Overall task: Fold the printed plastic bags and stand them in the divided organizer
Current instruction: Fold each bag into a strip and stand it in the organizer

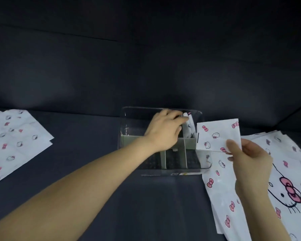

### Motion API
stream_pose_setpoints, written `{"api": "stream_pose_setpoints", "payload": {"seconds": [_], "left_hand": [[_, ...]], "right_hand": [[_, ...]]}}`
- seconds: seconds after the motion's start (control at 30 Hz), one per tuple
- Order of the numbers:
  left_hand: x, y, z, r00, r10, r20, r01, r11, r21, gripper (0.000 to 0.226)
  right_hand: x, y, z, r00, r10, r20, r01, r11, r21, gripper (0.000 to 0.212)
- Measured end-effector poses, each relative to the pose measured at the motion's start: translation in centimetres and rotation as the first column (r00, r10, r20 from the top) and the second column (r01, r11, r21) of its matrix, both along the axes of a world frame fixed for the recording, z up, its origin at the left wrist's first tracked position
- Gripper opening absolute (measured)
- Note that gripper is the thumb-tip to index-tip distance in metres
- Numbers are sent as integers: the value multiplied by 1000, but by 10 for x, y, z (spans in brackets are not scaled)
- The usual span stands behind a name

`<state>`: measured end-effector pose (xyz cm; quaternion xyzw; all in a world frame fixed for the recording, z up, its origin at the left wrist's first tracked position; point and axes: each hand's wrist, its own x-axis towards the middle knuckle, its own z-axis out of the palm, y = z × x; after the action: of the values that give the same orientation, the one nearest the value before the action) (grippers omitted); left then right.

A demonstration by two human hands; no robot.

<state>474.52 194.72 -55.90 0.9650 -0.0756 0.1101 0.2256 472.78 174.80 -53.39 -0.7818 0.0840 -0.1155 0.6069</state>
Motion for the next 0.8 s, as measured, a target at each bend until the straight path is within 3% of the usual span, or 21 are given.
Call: {"api": "stream_pose_setpoints", "payload": {"seconds": [0.13, 0.23, 0.37, 0.53, 0.7, 0.8], "left_hand": [[39, -21, -8, 986, -116, -122, 145, 954, 263, 52], [47, -21, -13, 985, -107, -137, 146, 936, 319, 45], [39, -10, -22, 990, -111, -89, 133, 946, 297, 46], [32, -7, -21, 993, -99, -63, 113, 957, 266, 47], [25, -10, -24, 997, -67, -48, 76, 970, 230, 48], [17, -6, -27, 999, -47, -7, 47, 983, 179, 47]], "right_hand": [[23, -4, -2, 991, -91, 100, 105, 985, -134, 19], [39, 4, -4, 983, -82, 167, 126, 954, -272, 18], [59, 20, -11, 966, 35, 255, 106, 849, -517, 15], [77, 37, -33, 944, 215, 251, 43, 673, -739, 30], [84, 41, -57, 939, 304, 159, -31, 536, -844, 68], [84, 40, -70, 914, 352, 202, -4, 504, -864, 49]]}}
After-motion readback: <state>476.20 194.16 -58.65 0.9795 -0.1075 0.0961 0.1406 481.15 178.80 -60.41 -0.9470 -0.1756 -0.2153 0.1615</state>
